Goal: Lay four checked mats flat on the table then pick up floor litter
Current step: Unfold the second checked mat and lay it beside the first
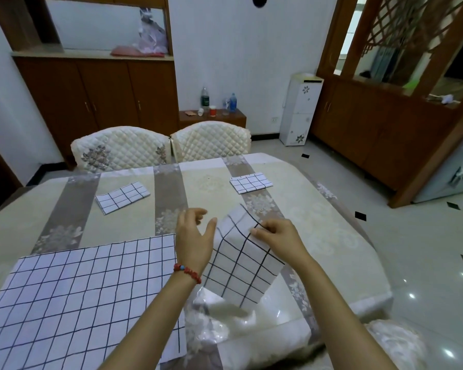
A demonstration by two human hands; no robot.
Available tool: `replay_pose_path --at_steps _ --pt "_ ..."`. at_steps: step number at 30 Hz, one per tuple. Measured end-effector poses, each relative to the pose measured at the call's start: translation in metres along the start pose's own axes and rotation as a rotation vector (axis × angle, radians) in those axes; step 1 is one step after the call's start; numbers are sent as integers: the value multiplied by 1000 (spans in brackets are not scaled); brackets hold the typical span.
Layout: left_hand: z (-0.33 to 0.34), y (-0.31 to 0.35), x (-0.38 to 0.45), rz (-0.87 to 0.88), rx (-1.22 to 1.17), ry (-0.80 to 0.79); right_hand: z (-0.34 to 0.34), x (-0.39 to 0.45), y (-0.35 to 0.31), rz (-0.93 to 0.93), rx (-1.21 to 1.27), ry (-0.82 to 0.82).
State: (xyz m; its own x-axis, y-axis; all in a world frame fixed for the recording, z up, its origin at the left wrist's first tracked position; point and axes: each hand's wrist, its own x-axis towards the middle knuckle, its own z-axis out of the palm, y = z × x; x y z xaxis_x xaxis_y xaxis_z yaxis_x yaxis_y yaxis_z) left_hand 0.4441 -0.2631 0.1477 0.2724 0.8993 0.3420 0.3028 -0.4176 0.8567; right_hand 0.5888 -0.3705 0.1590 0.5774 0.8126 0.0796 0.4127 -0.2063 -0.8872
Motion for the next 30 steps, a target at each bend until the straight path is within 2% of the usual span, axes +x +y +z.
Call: replay_pose_path --at_steps 2,5,7,9,14,19,22,27,30 --pt "9 10 -10 -60 -64 -142 2 0 -1 0 -21 9" --pt "22 23 -19 -369 -279 -395 6 -2 -2 12 -49 -32" --pt "28 28 -21 -503 -355 -474 7 -3 -1 33 -42 -68" --pt "33 30 -23 -557 -404 -484 5 -5 1 44 -20 -85" --pt "45 32 -24 -576 -441 -438 -9 -7 10 20 -43 -129" --pt "62 38 -27 -571 -514 -365 -32 -5 21 -27 90 -115" --pt "70 41 -28 -574 -541 -261 -48 0 30 -19 181 -23" --pt "57 30 -14 -630 -594 -41 -90 13 51 28 276 254" --pt "43 22 -8 -646 -567 58 -119 22 65 52 268 315"
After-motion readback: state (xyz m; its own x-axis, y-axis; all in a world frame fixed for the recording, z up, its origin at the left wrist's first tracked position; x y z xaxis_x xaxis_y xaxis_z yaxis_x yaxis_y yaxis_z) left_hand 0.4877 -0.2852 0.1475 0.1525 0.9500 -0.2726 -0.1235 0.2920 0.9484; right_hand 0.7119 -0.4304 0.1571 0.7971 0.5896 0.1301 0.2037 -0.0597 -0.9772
